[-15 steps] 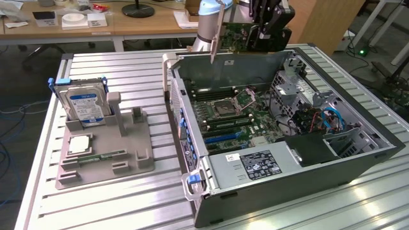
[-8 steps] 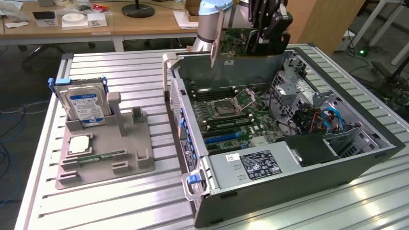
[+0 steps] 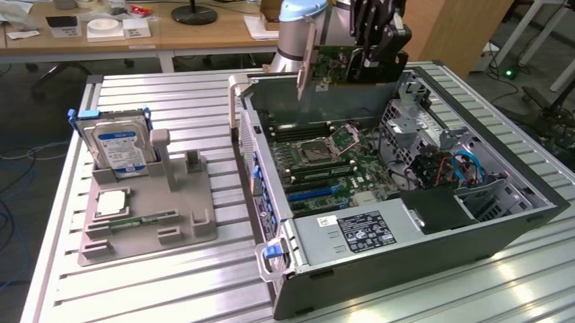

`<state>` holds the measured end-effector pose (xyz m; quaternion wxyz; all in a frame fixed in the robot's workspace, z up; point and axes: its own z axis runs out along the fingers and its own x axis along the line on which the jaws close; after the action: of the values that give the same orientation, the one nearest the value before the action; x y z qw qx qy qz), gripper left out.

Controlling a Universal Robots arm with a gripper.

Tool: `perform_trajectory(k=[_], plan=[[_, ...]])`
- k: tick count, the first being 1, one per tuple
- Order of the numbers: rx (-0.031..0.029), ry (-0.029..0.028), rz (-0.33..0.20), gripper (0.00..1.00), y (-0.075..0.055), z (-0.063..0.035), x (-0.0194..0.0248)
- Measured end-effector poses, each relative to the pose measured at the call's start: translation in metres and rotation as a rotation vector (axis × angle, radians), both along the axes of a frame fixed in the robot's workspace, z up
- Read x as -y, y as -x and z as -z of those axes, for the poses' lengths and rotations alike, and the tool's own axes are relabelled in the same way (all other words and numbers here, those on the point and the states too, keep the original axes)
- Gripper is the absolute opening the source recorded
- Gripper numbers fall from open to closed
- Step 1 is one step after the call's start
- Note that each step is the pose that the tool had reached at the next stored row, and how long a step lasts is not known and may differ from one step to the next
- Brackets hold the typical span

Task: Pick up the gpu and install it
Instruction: 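Insert the gpu into the slot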

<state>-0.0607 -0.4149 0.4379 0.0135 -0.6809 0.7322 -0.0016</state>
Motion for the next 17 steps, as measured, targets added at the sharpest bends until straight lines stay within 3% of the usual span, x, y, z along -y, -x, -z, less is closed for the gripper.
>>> perform_trajectory(k=[4,5,7,9,11,14,17], plan=[[-0.0001,-0.0054,0.000,0.29,0.000,0.0059,0.0000],[-0.0001,-0.0101,-0.001,0.29,0.000,0.0070,0.0001],[0.0001,-0.0256,-0.005,0.29,0.000,0.0080,0.0001],[0.0004,-0.0325,-0.016,0.29,0.000,0.0091,0.0005],[0.0004,-0.0342,-0.020,0.29,0.000,0.0109,0.0016],[-0.0001,-0.0311,-0.021,0.29,0.000,0.0128,0.0017],[0.0059,-0.0310,-0.024,0.29,0.000,0.0158,0.0017]])
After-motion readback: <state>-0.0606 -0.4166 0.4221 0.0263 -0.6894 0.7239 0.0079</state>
